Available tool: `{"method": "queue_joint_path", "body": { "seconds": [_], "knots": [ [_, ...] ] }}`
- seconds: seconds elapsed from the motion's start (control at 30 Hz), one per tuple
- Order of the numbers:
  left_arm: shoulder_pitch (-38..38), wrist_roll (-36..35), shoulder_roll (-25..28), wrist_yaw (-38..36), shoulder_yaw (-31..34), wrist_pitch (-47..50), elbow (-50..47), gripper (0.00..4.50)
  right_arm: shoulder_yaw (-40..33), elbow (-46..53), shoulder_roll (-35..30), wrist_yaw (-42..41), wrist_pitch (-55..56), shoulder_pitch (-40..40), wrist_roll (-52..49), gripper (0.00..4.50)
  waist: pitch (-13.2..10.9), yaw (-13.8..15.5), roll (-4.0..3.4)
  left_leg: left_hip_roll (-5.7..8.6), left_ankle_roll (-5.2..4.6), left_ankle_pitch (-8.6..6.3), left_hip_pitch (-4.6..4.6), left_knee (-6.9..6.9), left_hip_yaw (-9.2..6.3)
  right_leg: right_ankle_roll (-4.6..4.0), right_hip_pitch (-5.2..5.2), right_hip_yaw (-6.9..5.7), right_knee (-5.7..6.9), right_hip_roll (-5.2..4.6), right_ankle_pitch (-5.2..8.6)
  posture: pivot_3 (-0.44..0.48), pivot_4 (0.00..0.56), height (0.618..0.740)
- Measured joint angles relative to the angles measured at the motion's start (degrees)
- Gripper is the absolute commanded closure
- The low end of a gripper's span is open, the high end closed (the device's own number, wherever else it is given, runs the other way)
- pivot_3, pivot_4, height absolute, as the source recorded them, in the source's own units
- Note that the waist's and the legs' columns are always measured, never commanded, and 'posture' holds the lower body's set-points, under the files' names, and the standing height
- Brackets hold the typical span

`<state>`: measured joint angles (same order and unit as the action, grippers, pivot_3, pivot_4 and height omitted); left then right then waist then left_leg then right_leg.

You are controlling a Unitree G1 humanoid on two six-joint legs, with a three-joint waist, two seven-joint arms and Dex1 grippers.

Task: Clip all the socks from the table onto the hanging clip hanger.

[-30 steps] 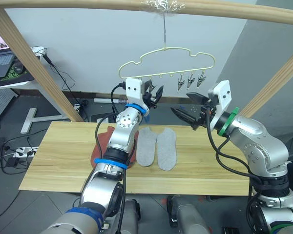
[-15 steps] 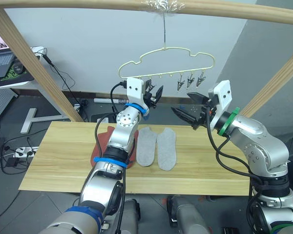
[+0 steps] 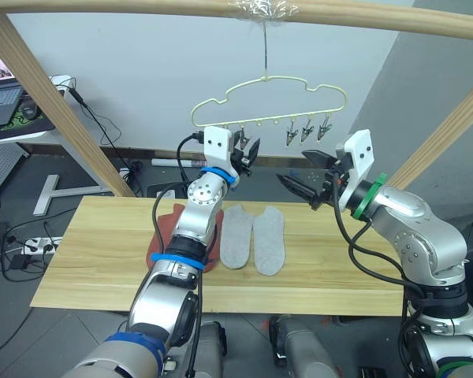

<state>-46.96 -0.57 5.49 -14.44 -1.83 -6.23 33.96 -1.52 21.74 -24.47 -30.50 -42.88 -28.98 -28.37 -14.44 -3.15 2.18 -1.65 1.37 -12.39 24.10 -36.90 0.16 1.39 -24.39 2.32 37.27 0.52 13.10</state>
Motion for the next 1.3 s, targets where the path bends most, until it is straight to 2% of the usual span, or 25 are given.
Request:
{"method": "queue_joint_path", "body": {
  "seconds": [0.1,0.23,0.47,0.67,0.77,0.8,0.9,0.97,1.03,1.13,1.3],
  "knots": [
    [0.00,-0.01,0.00,0.02,0.00,-0.41,0.00,3.91,0.01,0.00,-0.01,-0.13,0.00,-0.11,0.01,0.00,0.00,0.00,0.00,0.00,0.00,0.00,0.00,0.00,0.01,0.00,0.00,0.00,0.00,0.00,0.00,-0.114,0.234,0.740],
    [-0.01,-0.01,0.00,0.05,0.00,-0.54,0.00,4.43,0.02,0.00,-0.01,-0.18,0.00,-0.41,0.01,0.00,0.00,0.00,0.00,0.00,0.00,0.00,0.00,0.00,0.00,0.00,0.00,0.00,0.00,0.00,0.00,-0.110,0.236,0.740],
    [-0.01,-0.27,0.00,-0.14,0.08,-0.49,-0.04,4.44,0.43,0.44,0.03,-0.12,0.00,-0.39,0.03,0.00,0.00,0.00,0.00,0.00,0.00,0.00,0.00,0.00,-0.01,0.00,0.00,-0.01,0.00,0.00,0.00,-0.109,0.234,0.740],
    [0.33,-5.68,-0.81,-2.11,2.89,5.70,-3.21,4.44,3.65,-0.09,-0.28,0.65,1.18,1.19,3.00,0.00,0.00,-0.01,0.00,0.00,0.00,0.00,-0.01,0.00,-0.01,0.00,0.00,-0.01,0.01,0.00,0.00,-0.102,0.233,0.740],
    [3.08,-11.13,-0.65,-4.80,5.07,13.07,-9.67,4.44,10.92,-9.56,1.00,2.26,6.37,3.84,10.91,0.00,0.02,-0.18,0.02,-0.03,0.00,0.00,-0.08,0.00,0.02,0.00,0.04,0.01,0.02,0.00,0.00,-0.097,0.234,0.740],
    [4.27,-12.67,-0.32,-5.23,5.82,15.48,-12.05,4.44,13.71,-15.47,2.61,3.06,8.53,4.57,13.85,0.00,0.02,-0.25,0.02,-0.03,0.00,0.00,-0.09,0.00,0.04,0.00,0.03,0.03,0.05,0.00,0.00,-0.097,0.234,0.740],
    [5.87,-14.27,0.55,-5.41,6.38,19.72,-16.41,4.44,17.99,-26.06,6.59,4.27,12.95,5.19,18.76,0.00,0.00,-0.35,-0.01,-0.03,0.00,0.00,-0.16,-0.03,0.05,-0.01,0.01,0.07,0.22,0.01,0.00,-0.074,0.234,0.740],
    [6.64,-14.48,1.03,-5.45,6.27,21.04,-18.09,4.44,18.80,-29.56,8.19,4.52,15.44,4.76,20.73,0.00,0.00,-0.24,-0.01,-0.02,0.01,0.01,-0.18,-0.08,0.03,-0.01,0.01,0.06,0.31,0.01,0.00,-0.074,0.234,0.740],
    [7.43,-14.51,1.30,-5.26,6.26,22.12,-19.54,4.44,18.79,-33.53,9.80,4.87,17.43,3.14,22.30,0.00,0.00,-0.21,-0.01,-0.01,0.01,0.01,-0.23,-0.12,0.04,-0.01,0.03,0.08,0.39,0.01,0.00,-0.036,0.238,0.740],
    [8.92,-14.52,1.02,-4.71,5.93,23.65,-22.49,4.44,18.38,-43.10,13.05,7.13,20.74,0.42,24.47,0.00,0.00,-0.11,0.00,-0.02,0.01,0.01,-0.30,-0.12,0.02,-0.01,0.07,0.06,0.44,0.01,0.00,-0.015,0.238,0.740],
    [10.08,-14.55,0.95,-3.74,5.53,25.77,-25.39,4.44,18.46,-53.75,15.76,8.24,25.42,-1.35,27.74,0.00,0.00,0.11,0.00,-0.03,0.01,0.01,-0.28,-0.08,0.01,-0.02,0.05,0.09,0.41,0.02,0.01,-0.006,0.238,0.740]
  ]
}}
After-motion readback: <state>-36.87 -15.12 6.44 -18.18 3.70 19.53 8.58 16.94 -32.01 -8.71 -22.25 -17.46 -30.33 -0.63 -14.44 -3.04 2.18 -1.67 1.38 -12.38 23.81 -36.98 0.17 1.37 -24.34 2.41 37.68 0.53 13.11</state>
